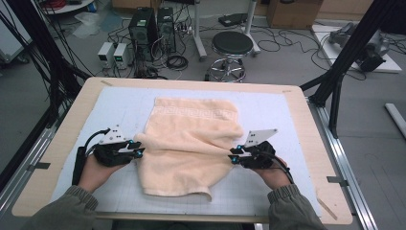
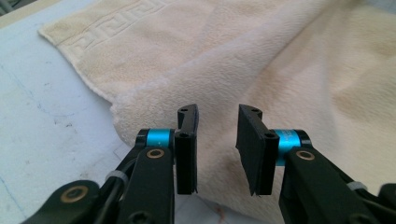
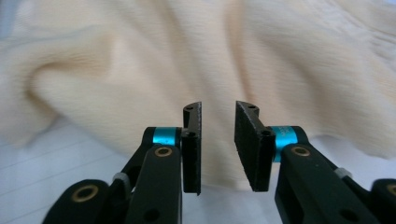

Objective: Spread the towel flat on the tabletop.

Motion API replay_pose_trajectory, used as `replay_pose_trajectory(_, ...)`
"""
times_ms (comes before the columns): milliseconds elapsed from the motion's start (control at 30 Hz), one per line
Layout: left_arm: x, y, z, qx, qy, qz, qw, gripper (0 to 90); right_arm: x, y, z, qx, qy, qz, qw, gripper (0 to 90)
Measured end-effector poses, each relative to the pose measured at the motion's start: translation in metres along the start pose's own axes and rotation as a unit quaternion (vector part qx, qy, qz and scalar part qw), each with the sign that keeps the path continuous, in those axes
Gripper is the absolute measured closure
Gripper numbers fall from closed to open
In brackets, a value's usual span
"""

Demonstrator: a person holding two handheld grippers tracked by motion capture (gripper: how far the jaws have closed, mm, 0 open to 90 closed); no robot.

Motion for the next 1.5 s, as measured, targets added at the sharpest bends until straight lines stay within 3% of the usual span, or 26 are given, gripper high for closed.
replay_pose_trajectory(133, 0.012, 0.011, -0.005, 0.026, -0.018, -0.006, 0.9995, 65.6, 0.001, -0.023, -0.009, -0.031, -0.009, 0.025, 0.9992, 66.0)
replay_pose_trajectory(267, 0.029, 0.019, -0.024, 0.054, -0.046, -0.006, 0.9975, 61.6, 0.004, -0.038, -0.025, -0.050, -0.026, 0.034, 0.9978, 58.7)
replay_pose_trajectory(333, 0.034, 0.022, -0.034, 0.056, -0.062, -0.010, 0.9964, 60.8, 0.006, -0.044, -0.035, -0.059, -0.036, 0.036, 0.9969, 57.9)
replay_pose_trajectory(367, 0.035, 0.023, -0.037, 0.053, -0.060, -0.016, 0.9967, 61.6, 0.007, -0.046, -0.039, -0.062, -0.046, 0.040, 0.9962, 58.0)
replay_pose_trajectory(400, 0.034, 0.024, -0.039, 0.056, -0.054, -0.016, 0.9968, 64.4, 0.009, -0.048, -0.044, -0.065, -0.054, 0.044, 0.9955, 58.7)
replay_pose_trajectory(433, 0.033, 0.025, -0.040, 0.062, -0.054, -0.016, 0.9965, 70.6, 0.008, -0.048, -0.046, -0.064, -0.044, 0.038, 0.9963, 63.7)
replay_pose_trajectory(533, 0.031, 0.028, -0.040, 0.053, -0.059, -0.023, 0.9966, 83.9, 0.007, -0.047, -0.047, -0.076, -0.041, 0.035, 0.9956, 80.5)
replay_pose_trajectory(733, 0.024, 0.037, -0.030, 0.061, -0.048, -0.028, 0.9966, 86.5, 0.006, -0.049, -0.039, -0.085, -0.040, 0.042, 0.9947, 85.7)
replay_pose_trajectory(833, 0.010, 0.041, -0.021, 0.065, -0.030, -0.032, 0.9969, 86.6, 0.003, -0.046, -0.027, -0.081, -0.027, 0.041, 0.9955, 85.8)
replay_pose_trajectory(967, -0.022, 0.046, -0.005, 0.066, 0.008, -0.047, 0.9967, 86.6, -0.008, -0.037, -0.002, -0.067, -0.002, 0.040, 0.9970, 85.8)
replay_pose_trajectory(1033, -0.035, 0.044, -0.001, 0.060, 0.018, -0.058, 0.9964, 86.6, -0.015, -0.030, 0.008, -0.051, 0.005, 0.043, 0.9978, 85.8)
replay_pose_trajectory(1133, -0.051, 0.035, -0.003, 0.050, 0.030, -0.052, 0.9969, 86.6, -0.023, -0.014, 0.014, -0.025, 0.009, 0.042, 0.9988, 85.8)
replay_pose_trajectory(1233, -0.051, 0.017, -0.022, 0.033, 0.006, -0.042, 0.9985, 86.6, -0.022, 0.001, 0.005, -0.007, -0.009, 0.038, 0.9992, 85.8)
replay_pose_trajectory(1333, -0.035, 0.001, -0.051, 0.037, -0.035, -0.007, 0.9987, 86.3, -0.011, 0.012, -0.015, -0.004, -0.046, 0.024, 0.9987, 85.6)
replay_pose_trajectory(1367, -0.026, -0.001, -0.062, 0.048, -0.053, 0.008, 0.9974, 86.0, -0.007, 0.013, -0.020, -0.004, -0.054, 0.024, 0.9982, 85.4)
replay_pose_trajectory(1433, -0.019, 0.000, -0.070, 0.059, -0.075, 0.012, 0.9954, 84.0, 0.001, 0.015, -0.032, -0.008, -0.075, 0.024, 0.9969, 83.1)
replay_pose_trajectory(1500, -0.021, 0.004, -0.067, 0.063, -0.070, 0.001, 0.9956, 78.6, 0.005, 0.014, -0.035, -0.010, -0.078, 0.018, 0.9968, 79.2)
Point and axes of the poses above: each handheld gripper's, and its own axes: z roughly backward along the jaws, x roughly out of its underside, y roughly to its right, the point moved 8 cm from there along -z, roughly forward along the jaws, and after that the axes turned 11 degrees about x, right-handed, at the moved point
